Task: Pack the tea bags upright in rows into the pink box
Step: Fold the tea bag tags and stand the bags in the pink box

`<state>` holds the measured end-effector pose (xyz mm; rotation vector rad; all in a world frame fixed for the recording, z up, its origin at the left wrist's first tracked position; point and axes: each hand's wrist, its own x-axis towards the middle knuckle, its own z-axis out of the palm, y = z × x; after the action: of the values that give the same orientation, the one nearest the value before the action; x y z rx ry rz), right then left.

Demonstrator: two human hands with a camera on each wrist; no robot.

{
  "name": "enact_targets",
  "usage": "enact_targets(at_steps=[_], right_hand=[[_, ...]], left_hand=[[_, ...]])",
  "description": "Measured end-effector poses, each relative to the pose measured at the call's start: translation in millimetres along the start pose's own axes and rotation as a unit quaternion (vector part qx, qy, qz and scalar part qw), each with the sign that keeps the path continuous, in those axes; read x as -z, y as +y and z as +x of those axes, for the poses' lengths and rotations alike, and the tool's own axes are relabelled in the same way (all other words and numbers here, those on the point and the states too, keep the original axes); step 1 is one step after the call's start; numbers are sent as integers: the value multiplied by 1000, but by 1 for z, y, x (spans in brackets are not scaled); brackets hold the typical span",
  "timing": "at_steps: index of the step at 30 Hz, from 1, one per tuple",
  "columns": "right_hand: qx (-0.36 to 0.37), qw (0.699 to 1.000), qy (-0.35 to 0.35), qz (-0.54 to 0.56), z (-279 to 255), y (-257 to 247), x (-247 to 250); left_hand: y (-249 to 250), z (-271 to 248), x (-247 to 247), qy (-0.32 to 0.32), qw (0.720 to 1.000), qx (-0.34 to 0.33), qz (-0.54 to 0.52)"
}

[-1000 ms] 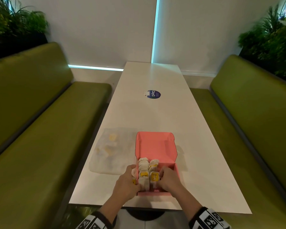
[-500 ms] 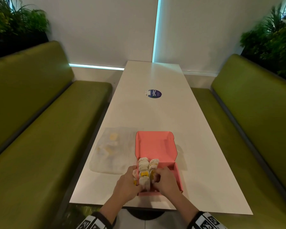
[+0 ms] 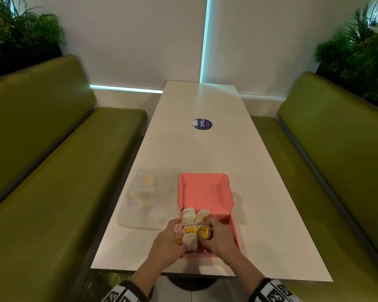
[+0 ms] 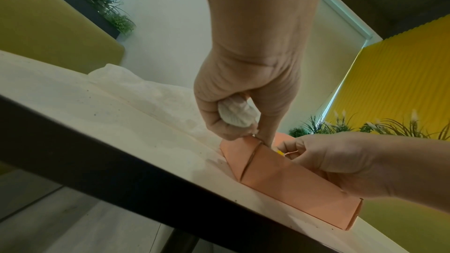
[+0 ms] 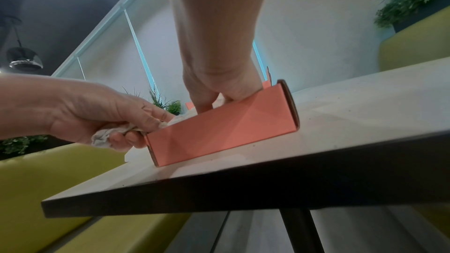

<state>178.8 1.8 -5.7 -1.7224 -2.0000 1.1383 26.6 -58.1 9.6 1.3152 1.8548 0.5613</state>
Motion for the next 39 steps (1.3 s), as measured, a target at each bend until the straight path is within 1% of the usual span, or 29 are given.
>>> enact_targets(at_steps=[3, 6, 11, 16, 19, 22, 25, 26, 28, 30, 33, 36, 37, 39], right_hand=[[9, 1000, 6, 30, -1, -1, 1], [2, 999, 17, 49, 0, -1, 3], [-7, 1000, 23, 20, 3, 1, 0], [-11, 998, 57, -10, 7, 1, -6], [-19, 997, 72, -6, 7, 0, -5], [-11, 998, 50, -26, 3, -2, 2], [6, 995, 22, -97, 2, -5, 10], [12, 992, 5, -124, 1, -6, 12], [23, 981, -57, -183, -1, -9, 12], [22, 972, -105, -209, -4, -14, 12], [12, 975, -112, -193, -4, -15, 11], [23, 976, -116, -184, -7, -16, 12], [27, 977, -116, -179, -9, -17, 14], [35, 984, -93, -151, -14, -20, 21]], left_hand=[[0, 0, 0, 3, 1000, -5, -4], [0, 0, 0, 0, 1000, -7, 0], [1, 0, 0, -1, 1000, -10, 6], [3, 0, 1, -2, 1000, -10, 17], [2, 0, 0, -4, 1000, -7, 15], [-1, 0, 0, -1, 1000, 1, 2], [-3, 1, -1, 2, 1000, 3, -3], [-2, 1, -1, 3, 1000, 1, -6], [-2, 0, -1, 3, 1000, -2, -12], [-1, 0, -1, 2, 1000, -2, -15], [2, -1, 0, -2, 1000, -9, -8], [4, -4, 3, -2, 1000, -13, -4], [4, -4, 4, 4, 1000, -13, -10], [7, -5, 7, 22, 998, -18, -49]])
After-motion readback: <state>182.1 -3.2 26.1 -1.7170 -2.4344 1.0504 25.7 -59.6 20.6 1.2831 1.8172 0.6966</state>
